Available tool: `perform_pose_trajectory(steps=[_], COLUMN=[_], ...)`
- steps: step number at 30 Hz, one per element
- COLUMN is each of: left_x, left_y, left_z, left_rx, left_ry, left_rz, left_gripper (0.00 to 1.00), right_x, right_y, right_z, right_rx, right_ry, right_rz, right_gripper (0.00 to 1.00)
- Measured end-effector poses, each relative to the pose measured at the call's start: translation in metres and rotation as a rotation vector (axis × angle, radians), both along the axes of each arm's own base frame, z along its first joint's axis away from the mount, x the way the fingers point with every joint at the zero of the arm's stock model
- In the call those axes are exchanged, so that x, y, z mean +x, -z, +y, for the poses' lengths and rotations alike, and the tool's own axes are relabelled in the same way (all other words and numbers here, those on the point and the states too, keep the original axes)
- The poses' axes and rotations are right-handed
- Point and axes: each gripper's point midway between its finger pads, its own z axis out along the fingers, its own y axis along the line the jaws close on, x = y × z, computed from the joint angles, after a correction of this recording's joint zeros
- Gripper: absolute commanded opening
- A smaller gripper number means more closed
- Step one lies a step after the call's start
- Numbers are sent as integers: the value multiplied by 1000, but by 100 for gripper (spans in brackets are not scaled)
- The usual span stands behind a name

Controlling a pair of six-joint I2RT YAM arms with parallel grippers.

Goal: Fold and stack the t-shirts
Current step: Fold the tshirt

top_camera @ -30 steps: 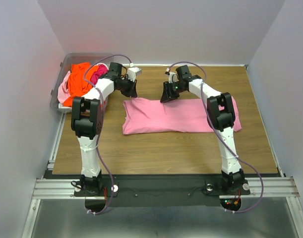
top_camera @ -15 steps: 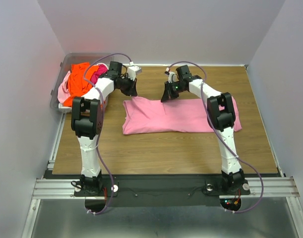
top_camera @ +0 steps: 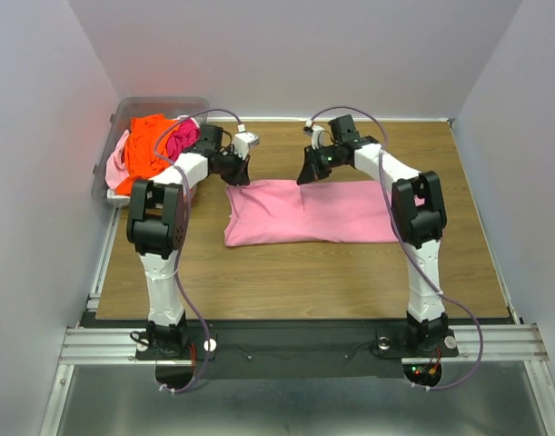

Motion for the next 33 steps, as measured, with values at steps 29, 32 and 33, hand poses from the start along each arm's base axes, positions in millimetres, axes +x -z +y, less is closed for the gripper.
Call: perform_pose_trajectory(steps=[29, 32, 33], left_x=[-77, -90, -94], left_y=[0, 9, 10], left_z=[22, 27, 28], left_rx=[108, 138, 147], left_ry=[201, 237, 252], left_rz=[-211, -178, -171], left_gripper=[16, 33, 36], right_x=[-68, -78, -81], right_y=[-8, 1, 4], right_z=[-11, -13, -14], right_rx=[-7, -17, -22], right_ry=[-191, -197, -197], right_rz=[-103, -65, -52], right_gripper=[39, 43, 43])
